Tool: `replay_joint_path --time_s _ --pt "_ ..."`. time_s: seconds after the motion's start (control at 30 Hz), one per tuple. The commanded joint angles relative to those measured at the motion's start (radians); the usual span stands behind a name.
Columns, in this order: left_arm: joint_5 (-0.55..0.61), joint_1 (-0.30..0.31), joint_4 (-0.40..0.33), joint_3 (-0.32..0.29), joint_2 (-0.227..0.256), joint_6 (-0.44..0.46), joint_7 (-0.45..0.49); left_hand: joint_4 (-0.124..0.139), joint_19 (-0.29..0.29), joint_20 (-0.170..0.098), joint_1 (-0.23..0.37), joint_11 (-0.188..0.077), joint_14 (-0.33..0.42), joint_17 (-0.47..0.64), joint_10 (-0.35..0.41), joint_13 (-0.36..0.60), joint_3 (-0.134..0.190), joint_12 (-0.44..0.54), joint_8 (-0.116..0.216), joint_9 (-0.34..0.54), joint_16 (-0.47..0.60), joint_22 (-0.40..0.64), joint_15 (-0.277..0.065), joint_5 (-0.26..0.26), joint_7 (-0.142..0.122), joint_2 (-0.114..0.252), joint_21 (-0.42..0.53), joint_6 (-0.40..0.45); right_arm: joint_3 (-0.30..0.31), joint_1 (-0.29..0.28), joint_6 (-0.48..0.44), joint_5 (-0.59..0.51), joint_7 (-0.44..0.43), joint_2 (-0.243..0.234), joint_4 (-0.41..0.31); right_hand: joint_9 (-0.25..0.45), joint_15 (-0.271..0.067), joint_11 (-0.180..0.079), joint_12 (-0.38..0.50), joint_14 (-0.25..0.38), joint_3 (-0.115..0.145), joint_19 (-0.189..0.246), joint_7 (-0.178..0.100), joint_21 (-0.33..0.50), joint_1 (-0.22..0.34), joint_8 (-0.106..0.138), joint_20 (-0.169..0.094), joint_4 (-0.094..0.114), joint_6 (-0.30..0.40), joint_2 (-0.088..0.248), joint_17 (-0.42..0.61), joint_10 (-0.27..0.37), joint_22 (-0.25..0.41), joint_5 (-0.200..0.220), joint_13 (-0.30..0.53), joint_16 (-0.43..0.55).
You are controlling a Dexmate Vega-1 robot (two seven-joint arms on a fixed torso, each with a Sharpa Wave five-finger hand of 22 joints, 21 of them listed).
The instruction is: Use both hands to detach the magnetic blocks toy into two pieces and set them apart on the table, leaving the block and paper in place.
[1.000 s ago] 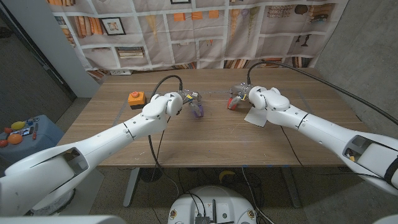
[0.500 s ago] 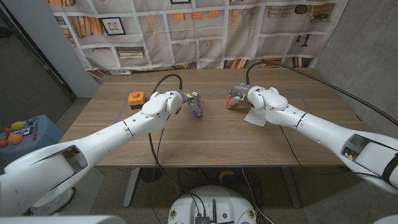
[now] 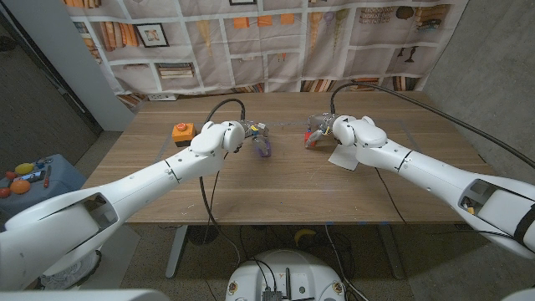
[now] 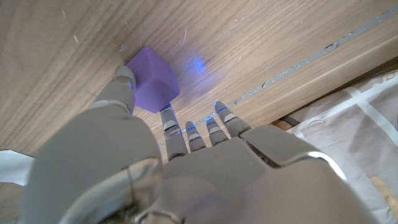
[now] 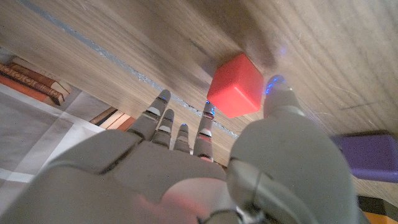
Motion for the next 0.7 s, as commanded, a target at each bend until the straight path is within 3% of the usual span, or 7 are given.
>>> replay_joint_path --time_s 0.03,0.3,0.53,0.7 --pt "0.036 -0.004 -0.014 0.008 0.003 0.007 -0.042 -0.002 -0.009 -0.040 -0.002 -0.001 -0.013 0.002 -0.018 0.002 -0.007 0.001 -0.013 0.001 0.000 0.000 -0.026 0.003 0.007 -0.019 0.001 -0.027 -0.001 0.004 -0.010 0.005 0.024 -0.006 -0.014 0.001 0.010 0.005 0.002 -0.018 -0.012 -0.016 0.004 -0.004 -0.026 -0.014 0.011 0.006 -0.036 -0.002 0.005 -0.020 0.003 0.016 0.004 -0.006" --pt "0.067 -0.009 -0.023 0.015 0.002 0.004 -0.063 0.002 -0.027 -0.040 -0.013 0.014 -0.033 0.003 -0.043 0.002 -0.015 0.003 -0.043 -0.006 0.000 0.000 -0.016 0.004 0.027 -0.042 0.000 -0.089 0.004 -0.003 -0.033 0.006 0.023 -0.006 -0.028 0.000 0.018 0.009 0.006 -0.030 -0.026 -0.027 0.006 -0.004 -0.063 -0.032 0.019 0.017 -0.073 -0.011 0.007 -0.032 0.003 0.029 0.004 -0.011" --pt "0.100 -0.009 -0.039 0.016 -0.001 0.018 -0.093 0.009 -0.055 -0.025 -0.028 0.035 -0.063 0.003 -0.078 0.003 -0.017 0.000 -0.076 -0.013 -0.002 0.000 0.000 0.005 0.052 -0.048 -0.004 -0.144 0.012 -0.009 -0.032 0.021 0.023 -0.013 -0.039 -0.004 0.025 0.019 0.008 -0.039 -0.042 -0.039 0.012 -0.003 -0.107 -0.053 0.027 0.033 -0.110 -0.014 0.010 -0.050 0.004 0.041 0.005 -0.016" --pt "0.108 -0.007 -0.055 0.008 0.002 0.028 -0.120 0.013 -0.086 -0.013 -0.045 0.052 -0.091 0.003 -0.111 0.002 -0.018 0.002 -0.115 -0.023 -0.001 0.000 0.015 0.006 0.085 -0.049 -0.005 -0.204 0.019 -0.011 -0.022 0.037 0.023 -0.020 -0.044 -0.010 0.034 0.024 0.011 -0.050 -0.054 -0.049 0.013 -0.003 -0.137 -0.074 0.031 0.043 -0.144 -0.018 0.011 -0.059 0.004 0.051 0.005 -0.020"
